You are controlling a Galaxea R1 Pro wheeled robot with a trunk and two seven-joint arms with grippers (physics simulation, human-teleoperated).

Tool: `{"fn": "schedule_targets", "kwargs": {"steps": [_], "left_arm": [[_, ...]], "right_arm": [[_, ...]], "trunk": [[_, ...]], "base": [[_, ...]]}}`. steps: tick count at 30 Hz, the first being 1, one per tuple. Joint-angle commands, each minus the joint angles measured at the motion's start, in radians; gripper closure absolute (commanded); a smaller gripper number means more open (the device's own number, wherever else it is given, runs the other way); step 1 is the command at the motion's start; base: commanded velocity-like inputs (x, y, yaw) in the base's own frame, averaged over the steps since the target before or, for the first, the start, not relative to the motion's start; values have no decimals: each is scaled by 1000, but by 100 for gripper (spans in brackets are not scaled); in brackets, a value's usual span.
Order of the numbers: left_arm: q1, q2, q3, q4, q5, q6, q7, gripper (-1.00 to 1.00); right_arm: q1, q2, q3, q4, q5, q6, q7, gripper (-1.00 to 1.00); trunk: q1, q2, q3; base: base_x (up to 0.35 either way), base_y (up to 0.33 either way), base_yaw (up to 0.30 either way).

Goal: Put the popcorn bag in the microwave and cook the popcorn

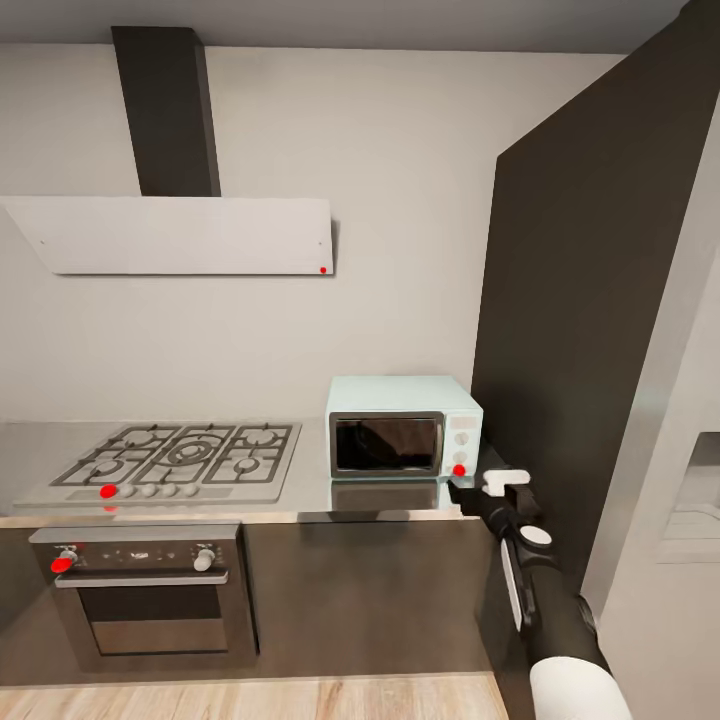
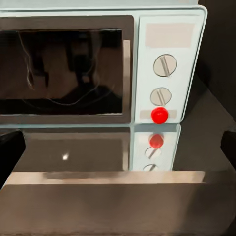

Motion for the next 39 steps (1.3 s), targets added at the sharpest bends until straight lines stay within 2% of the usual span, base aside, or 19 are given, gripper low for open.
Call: {"fn": "schedule_targets", "kwargs": {"steps": [1, 10, 17, 25, 39], "left_arm": [[0, 0, -8, 0, 9, -1, 3, -100], [0, 1, -8, 0, 10, -1, 3, -100], [0, 0, -9, 0, 10, 0, 4, -100], [0, 1, -10, -1, 8, 0, 3, -100], [0, 1, -10, -1, 8, 0, 3, -100]], "right_arm": [[-1, 1, -5, 11, 10, -3, 7, -100], [-1, 1, -7, 33, 1, -15, 6, -100], [-1, 1, -31, 55, 2, -14, 5, -100], [-1, -11, -34, 97, 2, -14, 4, -100], [-1, -13, -35, 158, -1, -16, 5, -100]], "trunk": [[0, -1, 0], [0, -1, 0], [0, -1, 0], [0, -1, 0], [0, -1, 0]], "base": [[0, 0, 0], [0, 0, 0], [28, -2, 0], [266, -75, 0], [290, -91, 0]]}}
